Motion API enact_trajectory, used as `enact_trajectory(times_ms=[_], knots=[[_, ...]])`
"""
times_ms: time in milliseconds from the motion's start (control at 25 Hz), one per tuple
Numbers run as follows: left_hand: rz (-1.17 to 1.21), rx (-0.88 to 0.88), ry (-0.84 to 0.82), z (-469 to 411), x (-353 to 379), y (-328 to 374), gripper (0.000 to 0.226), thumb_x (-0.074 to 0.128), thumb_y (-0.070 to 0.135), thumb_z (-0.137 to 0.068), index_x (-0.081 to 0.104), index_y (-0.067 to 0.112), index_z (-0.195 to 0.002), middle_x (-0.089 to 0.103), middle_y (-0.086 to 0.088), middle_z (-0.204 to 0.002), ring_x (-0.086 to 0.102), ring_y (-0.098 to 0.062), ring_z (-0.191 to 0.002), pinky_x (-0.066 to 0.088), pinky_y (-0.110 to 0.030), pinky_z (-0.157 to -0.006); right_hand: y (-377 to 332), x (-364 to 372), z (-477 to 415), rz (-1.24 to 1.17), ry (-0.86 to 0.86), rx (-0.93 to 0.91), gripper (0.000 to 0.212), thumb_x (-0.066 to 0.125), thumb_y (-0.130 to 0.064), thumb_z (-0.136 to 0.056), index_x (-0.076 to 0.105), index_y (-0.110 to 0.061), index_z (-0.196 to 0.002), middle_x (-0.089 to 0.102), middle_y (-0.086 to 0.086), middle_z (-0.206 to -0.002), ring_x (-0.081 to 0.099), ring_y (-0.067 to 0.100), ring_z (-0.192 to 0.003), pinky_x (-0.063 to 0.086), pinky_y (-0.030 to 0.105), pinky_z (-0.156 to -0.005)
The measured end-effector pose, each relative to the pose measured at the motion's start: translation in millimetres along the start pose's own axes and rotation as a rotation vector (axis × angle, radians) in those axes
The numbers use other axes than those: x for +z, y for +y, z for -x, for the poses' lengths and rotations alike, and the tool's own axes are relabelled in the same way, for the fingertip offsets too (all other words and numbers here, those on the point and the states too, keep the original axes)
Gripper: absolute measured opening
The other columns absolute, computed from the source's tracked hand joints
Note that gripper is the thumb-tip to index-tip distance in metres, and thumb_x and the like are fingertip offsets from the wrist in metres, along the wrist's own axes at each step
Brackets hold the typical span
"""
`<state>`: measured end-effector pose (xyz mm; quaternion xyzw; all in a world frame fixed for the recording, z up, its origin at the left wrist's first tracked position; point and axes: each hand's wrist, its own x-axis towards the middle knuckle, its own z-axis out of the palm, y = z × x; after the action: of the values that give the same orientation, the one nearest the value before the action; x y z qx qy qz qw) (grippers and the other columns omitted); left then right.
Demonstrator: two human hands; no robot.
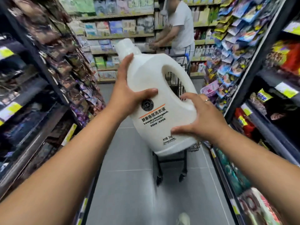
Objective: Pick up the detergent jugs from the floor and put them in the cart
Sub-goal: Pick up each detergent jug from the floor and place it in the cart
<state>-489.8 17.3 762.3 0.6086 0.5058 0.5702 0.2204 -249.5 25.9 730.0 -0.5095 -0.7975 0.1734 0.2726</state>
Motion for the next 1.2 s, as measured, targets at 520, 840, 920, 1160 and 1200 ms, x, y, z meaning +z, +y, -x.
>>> enact_trajectory(times_ms=[520, 840, 920, 1160, 1200], knots=[[0.063, -0.23, -0.096, -194.4, 71.0, -190.8, 0.103, 0.089, 0.018, -0.057, 0.028, 0.043, -0.137, 0.047, 0.022, -0.124, 0.055, 0.017, -0.1, 0.049, -0.013, -0.084, 110.7, 76.0, -211.4, 0.048, -0.136, 0.204, 0.099, 0.08, -0.073, -0.036, 0.037, -0.054, -0.123, 0.044, -0.004, -0.118, 0.052, 0.02, -0.105, 0.049, 0.039, -0.089], [0.092, -0.319, -0.329, -324.7, 87.4, -314.5, 0.1, 0.091, 0.019, -0.058, 0.031, 0.056, -0.129, 0.046, 0.014, -0.132, 0.054, 0.001, -0.113, 0.052, -0.027, -0.097, 147.6, 151.1, -324.3, 0.024, -0.083, 0.455, 0.097, 0.076, -0.076, -0.034, 0.039, -0.054, -0.121, 0.046, -0.003, -0.115, 0.055, 0.022, -0.1, 0.05, 0.04, -0.086], [0.098, -0.35, -0.397, -346.0, 92.9, -340.1, 0.101, 0.091, 0.014, -0.062, 0.029, 0.052, -0.132, 0.046, 0.011, -0.132, 0.053, 0.0, -0.113, 0.052, -0.024, -0.094, 155.8, 169.7, -343.5, 0.001, -0.078, 0.509, 0.097, 0.072, -0.079, -0.032, 0.039, -0.054, -0.119, 0.046, -0.003, -0.114, 0.055, 0.023, -0.101, 0.05, 0.042, -0.088], [0.092, -0.437, -0.491, -372.0, 115.7, -409.0, 0.102, 0.091, 0.022, -0.063, 0.028, 0.052, -0.137, 0.045, 0.004, -0.137, 0.053, -0.009, -0.116, 0.051, -0.033, -0.096, 192.7, 212.4, -377.2, -0.05, -0.13, 0.631, 0.099, 0.079, -0.072, -0.034, 0.039, -0.055, -0.122, 0.045, -0.004, -0.12, 0.054, 0.019, -0.105, 0.049, 0.041, -0.091], [0.074, -0.458, -0.514, -372.5, 121.2, -419.1, 0.101, 0.091, 0.022, -0.064, 0.027, 0.052, -0.137, 0.045, 0.007, -0.134, 0.053, -0.008, -0.115, 0.05, -0.032, -0.095, 198.5, 219.0, -379.9, -0.048, -0.144, 0.649, 0.099, 0.081, -0.07, -0.035, 0.04, -0.054, -0.123, 0.045, -0.004, -0.121, 0.053, 0.019, -0.105, 0.049, 0.041, -0.091]])
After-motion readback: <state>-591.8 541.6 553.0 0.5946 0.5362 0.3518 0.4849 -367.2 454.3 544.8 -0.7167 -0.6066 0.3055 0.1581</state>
